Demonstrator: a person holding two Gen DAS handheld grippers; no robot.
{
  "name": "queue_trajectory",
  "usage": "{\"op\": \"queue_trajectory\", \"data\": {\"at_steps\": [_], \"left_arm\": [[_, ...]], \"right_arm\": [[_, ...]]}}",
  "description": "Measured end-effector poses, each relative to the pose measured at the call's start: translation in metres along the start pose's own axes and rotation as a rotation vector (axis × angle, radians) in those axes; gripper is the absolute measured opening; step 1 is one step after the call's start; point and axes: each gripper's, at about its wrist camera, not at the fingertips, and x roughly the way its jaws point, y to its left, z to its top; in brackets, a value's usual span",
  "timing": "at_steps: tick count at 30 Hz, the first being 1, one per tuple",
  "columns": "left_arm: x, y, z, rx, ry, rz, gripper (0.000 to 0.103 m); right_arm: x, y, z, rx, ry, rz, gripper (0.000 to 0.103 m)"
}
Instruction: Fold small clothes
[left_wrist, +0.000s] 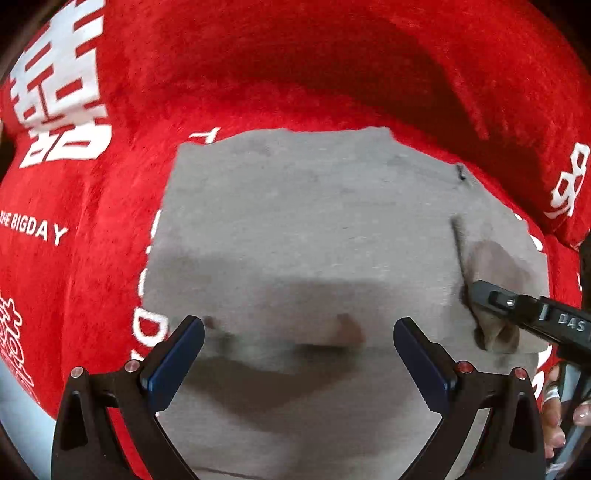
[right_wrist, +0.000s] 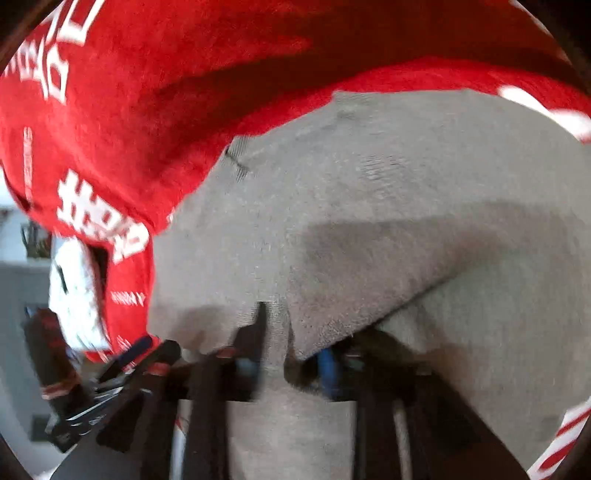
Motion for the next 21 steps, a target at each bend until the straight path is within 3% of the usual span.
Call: {"op": "queue_trajectory", "data": {"at_steps": [5,7,8,11,15,18,20,21], "left_arm": [[0.002,0.016,0.004,-0.025,-0.004,-0.032,0.103],[-0.001,0.021,0.007,-0.035,-0.014,-0.046,0.103],[-0.002,0.023,0.009,-0.039,-0.020,-0.050,0.103],[-0.009,0.035,0.014,-0.058,-0.038,-0.059,0.103],[-0.010,0.055,0.019,-0.093,-0.045,-0.050,0.103],[-0.008,0.064,0.019,-0.109,-0.034,-0.046,0.103],[-0.007,0.066,0.018,-0.113,-0.027,-0.054,0.103],[-0.005,0.066,0.017,-0.111,-0.022,-0.064,0.103]], "right_arm": [[-0.030,-0.023,0.007,0.196,-0.150,0.003,0.047],[-0.032,-0.024,0.015,0.238,-0.182,0.004,0.012],[-0.031,-0.017,0.022,0.222,-0.193,0.000,0.012],[-0.020,0.031,0.032,0.047,-0.184,0.009,0.010],[0.021,0.099,0.019,-0.262,-0.084,-0.085,0.010],[0.056,0.121,-0.003,-0.405,0.020,-0.203,0.014],[0.062,0.119,-0.014,-0.432,0.050,-0.233,0.015],[0.061,0.115,-0.019,-0.426,0.067,-0.229,0.023]]}}
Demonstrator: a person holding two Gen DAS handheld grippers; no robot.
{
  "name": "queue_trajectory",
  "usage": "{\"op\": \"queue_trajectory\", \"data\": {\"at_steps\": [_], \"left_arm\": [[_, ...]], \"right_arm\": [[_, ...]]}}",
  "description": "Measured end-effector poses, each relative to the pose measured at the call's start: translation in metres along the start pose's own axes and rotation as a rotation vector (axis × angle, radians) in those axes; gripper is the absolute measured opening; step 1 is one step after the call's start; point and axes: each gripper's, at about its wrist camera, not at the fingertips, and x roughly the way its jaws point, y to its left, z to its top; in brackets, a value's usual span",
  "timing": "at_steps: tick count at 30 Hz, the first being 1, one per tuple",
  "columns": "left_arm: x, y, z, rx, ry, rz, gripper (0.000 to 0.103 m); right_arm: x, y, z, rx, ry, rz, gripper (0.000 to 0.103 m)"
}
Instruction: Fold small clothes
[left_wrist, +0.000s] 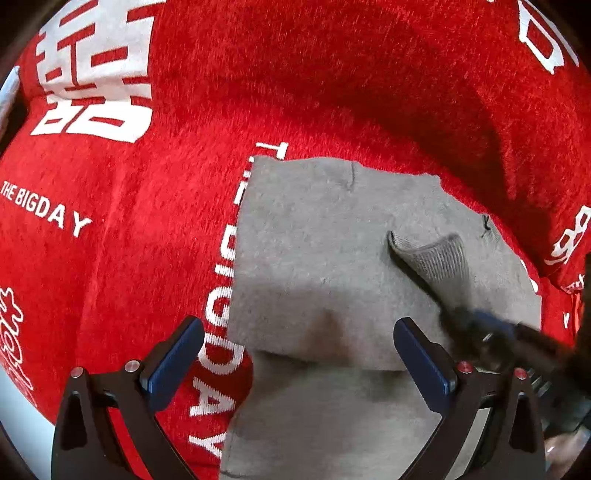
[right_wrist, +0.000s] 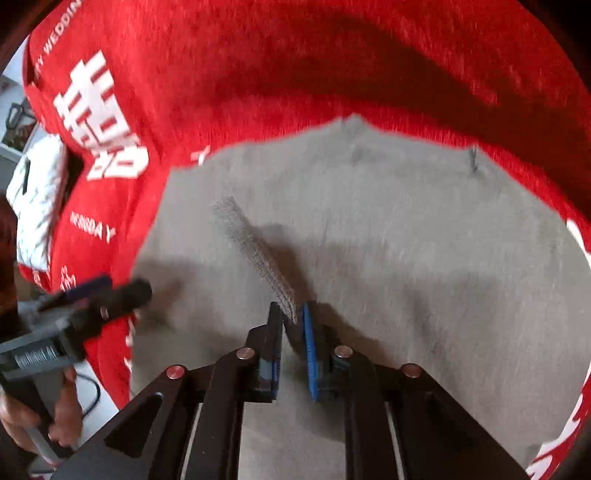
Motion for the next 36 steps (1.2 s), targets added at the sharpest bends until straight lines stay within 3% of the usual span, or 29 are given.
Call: {"op": "queue_trajectory", "data": {"at_steps": [1,3,8,12,17,18,21,22,23,24,26,29,33,36], "left_arm": [[0.002,0.000,0.000,0.003,0.004,-0.007,0.103],[0.005,-0.005,-0.002,0.012,0.019,-0.029,0.103],[0.013,-0.027,-0.002,0.035,0.062,-0.127,0.103],[0.033,-0.047,0.002,0.035,0.125,-0.193,0.103],[0.047,-0.068,0.010,0.026,0.161,-0.249,0.103],[0.049,-0.072,0.012,0.032,0.164,-0.249,0.101],[0.054,-0.081,0.017,0.045,0.164,-0.201,0.067],[0.054,-0.082,0.018,0.040,0.157,-0.189,0.043],[0.054,-0.081,0.018,0.036,0.155,-0.194,0.027],[0.054,-0.079,0.019,0.026,0.162,-0.214,0.008],[0.045,-0.073,0.017,-0.003,0.142,-0.250,0.008],[0.027,-0.075,0.007,0.041,0.101,-0.249,0.008],[0.028,-0.084,-0.013,0.120,0.102,-0.196,0.008],[0.039,-0.078,-0.019,0.109,0.139,-0.156,0.008]], "right_arm": [[-0.002,-0.003,-0.006,0.010,0.007,0.015,0.037],[-0.011,-0.014,-0.019,0.043,0.008,0.029,0.055],[-0.042,-0.075,-0.059,0.247,-0.006,0.047,0.055],[-0.067,-0.148,-0.101,0.561,-0.055,0.108,0.055],[-0.079,-0.211,-0.143,0.881,-0.162,0.207,0.055],[-0.078,-0.221,-0.149,0.937,-0.184,0.224,0.055],[-0.077,-0.235,-0.153,1.027,-0.227,0.238,0.053],[-0.078,-0.238,-0.152,1.045,-0.231,0.235,0.030],[-0.079,-0.239,-0.151,1.047,-0.227,0.213,0.012],[-0.080,-0.239,-0.147,1.030,-0.215,0.174,0.006],[-0.088,-0.243,-0.143,0.965,-0.218,0.155,0.006],[-0.096,-0.241,-0.135,0.838,-0.218,0.121,0.006],[-0.080,-0.243,-0.134,0.779,-0.147,0.099,0.006],[-0.078,-0.243,-0.136,0.758,-0.139,0.096,0.008]]}}
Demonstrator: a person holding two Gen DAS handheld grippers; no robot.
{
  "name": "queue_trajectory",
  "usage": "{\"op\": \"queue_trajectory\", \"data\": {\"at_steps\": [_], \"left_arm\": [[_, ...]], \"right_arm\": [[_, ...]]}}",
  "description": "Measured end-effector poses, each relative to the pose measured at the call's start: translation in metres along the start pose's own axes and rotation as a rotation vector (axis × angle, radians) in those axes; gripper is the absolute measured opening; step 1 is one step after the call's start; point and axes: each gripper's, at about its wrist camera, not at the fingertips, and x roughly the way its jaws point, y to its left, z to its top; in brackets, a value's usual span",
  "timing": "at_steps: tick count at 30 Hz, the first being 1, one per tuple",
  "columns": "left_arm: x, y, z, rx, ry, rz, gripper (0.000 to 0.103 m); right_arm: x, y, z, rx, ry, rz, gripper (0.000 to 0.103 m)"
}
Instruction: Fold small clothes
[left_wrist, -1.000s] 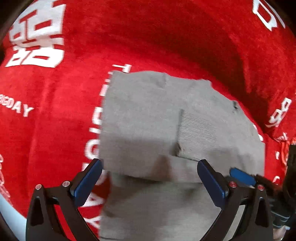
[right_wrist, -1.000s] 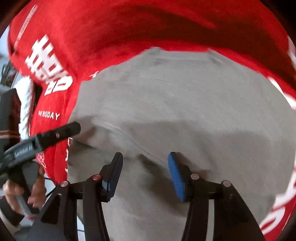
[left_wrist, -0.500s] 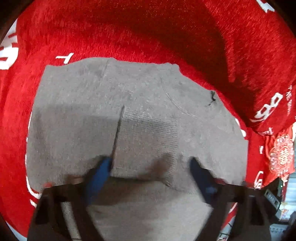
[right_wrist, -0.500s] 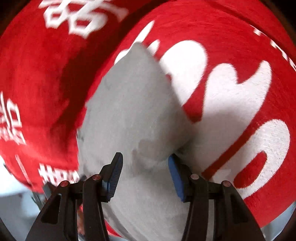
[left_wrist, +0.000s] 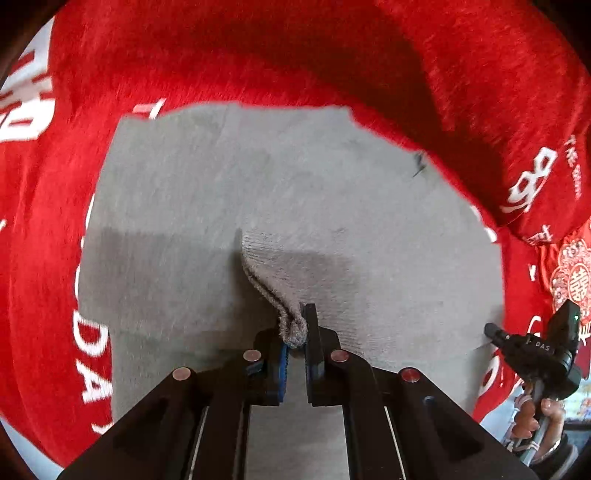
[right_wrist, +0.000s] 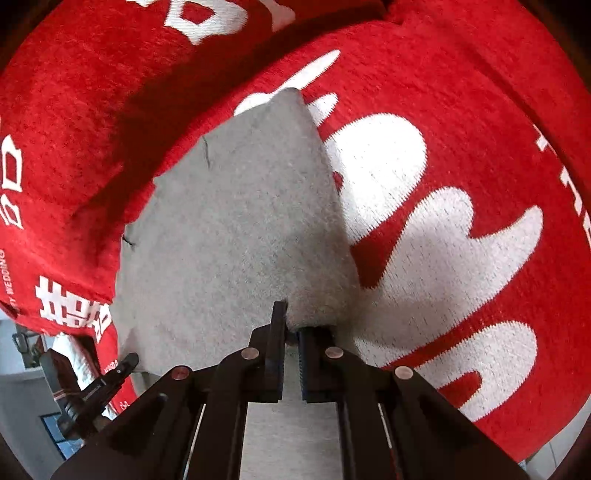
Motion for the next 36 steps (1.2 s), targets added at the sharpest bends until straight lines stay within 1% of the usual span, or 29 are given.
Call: {"op": "queue_trajectory", "data": {"at_steps": [1,2,3,5,6,7,8,9,10,11,12,15,17,18,21,22,23,24,26,27,29,32,34,36], "left_arm": [[-0.002,0.003,-0.002,-0.001,-0.008,0.033,0.008],[-0.004,0.005,-0.002,0.002,-0.013,0.046,0.008],[-0.008,0.008,-0.003,0.001,-0.016,0.060,0.008],[-0.016,0.015,-0.004,-0.001,-0.021,0.125,0.008],[-0.021,0.019,-0.003,0.003,-0.024,0.161,0.008],[-0.024,0.021,-0.003,0.002,-0.027,0.170,0.008],[-0.028,0.022,-0.001,-0.001,-0.031,0.173,0.008],[-0.033,0.022,0.000,-0.001,-0.040,0.175,0.008],[-0.035,0.021,0.001,0.002,-0.045,0.178,0.008],[-0.037,0.018,0.001,0.010,-0.051,0.186,0.008],[-0.038,0.013,0.003,0.021,-0.056,0.197,0.008],[-0.037,0.005,0.006,0.046,-0.061,0.189,0.008],[-0.027,-0.009,0.011,0.064,-0.057,0.182,0.008],[-0.026,-0.010,0.012,0.067,-0.054,0.180,0.008],[-0.016,-0.020,0.011,0.088,-0.049,0.185,0.008],[-0.014,-0.022,0.010,0.093,-0.046,0.194,0.008],[-0.009,-0.024,0.010,0.096,-0.039,0.206,0.008],[-0.005,-0.023,0.010,0.095,-0.033,0.213,0.008],[-0.001,-0.022,0.010,0.091,-0.026,0.225,0.008],[0.001,-0.022,0.009,0.092,-0.026,0.233,0.008],[0.003,-0.024,0.009,0.102,-0.029,0.243,0.008],[0.008,-0.031,0.007,0.154,-0.032,0.279,0.008],[0.008,-0.034,0.006,0.178,-0.030,0.293,0.008],[0.007,-0.034,0.005,0.182,-0.025,0.288,0.008]], "right_arm": [[-0.002,0.000,-0.001,-0.002,0.007,-0.011,0.010],[-0.003,0.000,-0.002,0.003,0.020,-0.023,0.012],[-0.002,0.001,-0.003,0.010,0.031,-0.028,0.017],[-0.015,-0.004,-0.009,0.009,0.046,-0.037,0.023],[-0.022,-0.002,-0.013,-0.011,0.037,-0.054,0.027],[-0.029,0.001,-0.014,-0.034,0.012,-0.067,0.030],[-0.039,0.004,-0.016,-0.065,-0.037,-0.081,0.034],[-0.053,0.006,-0.016,-0.103,-0.099,-0.106,0.045],[-0.059,0.007,-0.015,-0.117,-0.135,-0.129,0.051],[-0.063,0.005,-0.011,-0.119,-0.162,-0.141,0.051],[-0.063,-0.001,-0.002,-0.102,-0.167,-0.130,0.051],[-0.051,-0.017,0.024,-0.013,-0.149,-0.048,0.051],[-0.039,-0.022,0.041,0.024,-0.141,-0.015,0.051],[-0.031,-0.025,0.049,0.047,-0.132,0.022,0.051],[-0.011,-0.026,0.063,0.089,-0.084,0.082,0.050],[-0.004,-0.023,0.066,0.090,-0.060,0.096,0.025],[-0.001,-0.019,0.067,0.073,-0.045,0.097,0.007],[0.000,-0.008,0.068,0.020,-0.021,0.072,0.008],[-0.009,0.011,0.066,-0.103,-0.061,-0.009,0.008],[-0.015,0.023,0.065,-0.181,-0.091,-0.066,0.008],[-0.013,0.031,0.064,-0.257,-0.102,-0.146,0.008],[0.008,0.032,0.062,-0.332,-0.069,-0.269,0.009],[0.006,0.034,0.058,-0.346,-0.103,-0.305,0.013],[0.001,0.034,0.056,-0.319,-0.114,-0.338,0.014]]}}
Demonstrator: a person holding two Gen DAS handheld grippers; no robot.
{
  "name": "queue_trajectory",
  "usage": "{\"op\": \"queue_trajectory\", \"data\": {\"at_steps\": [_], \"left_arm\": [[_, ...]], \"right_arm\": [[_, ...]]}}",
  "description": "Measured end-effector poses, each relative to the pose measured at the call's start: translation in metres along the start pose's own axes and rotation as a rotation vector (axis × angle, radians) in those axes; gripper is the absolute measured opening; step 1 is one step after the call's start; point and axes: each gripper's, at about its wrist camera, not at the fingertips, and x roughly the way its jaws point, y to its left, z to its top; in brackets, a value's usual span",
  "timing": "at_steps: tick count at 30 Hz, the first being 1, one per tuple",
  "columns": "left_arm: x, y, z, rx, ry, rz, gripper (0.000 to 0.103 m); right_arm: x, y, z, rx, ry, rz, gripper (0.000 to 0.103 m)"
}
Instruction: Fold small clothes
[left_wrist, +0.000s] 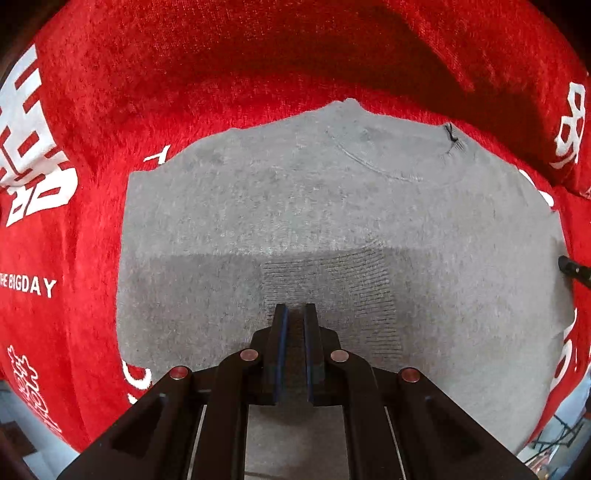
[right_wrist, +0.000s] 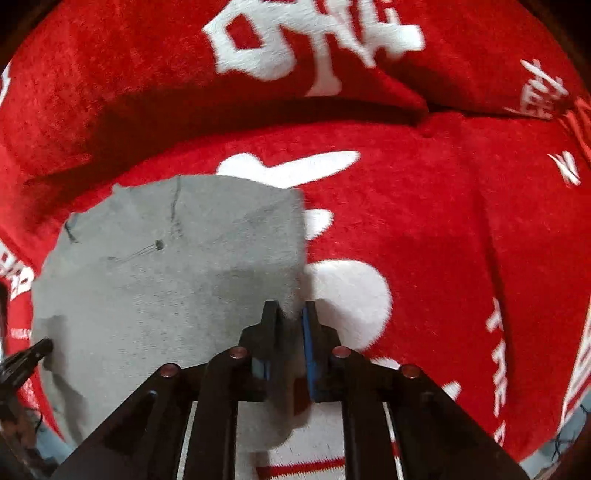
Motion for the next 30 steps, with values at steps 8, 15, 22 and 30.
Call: {"op": "queue_trajectory", "data": {"at_steps": [8,15,22,30], "left_arm": [[-0.009,0.021,-0.014,-0.037,0.031,0.027,0.008],[-0.019,0.029,-0.026,-0.040,0.037,0.025,0.008],[-0.011,0.022,-0.031,-0.030,0.062,0.036,0.008],[-0.031,0.018,-0.038,-0.043,0.061,0.000,0.008]], "right_arm": [[-0.036,-0.006,-0.023,0.082,0.007,0.021,0.014],[-0.027,0.044,-0.052,-0.037,0.050,0.060,0.014],[-0.017,0.041,-0.061,-0.054,0.095,0.038,0.014],[-0.043,0.033,-0.058,0.002,0.135,0.077,0.019]]}}
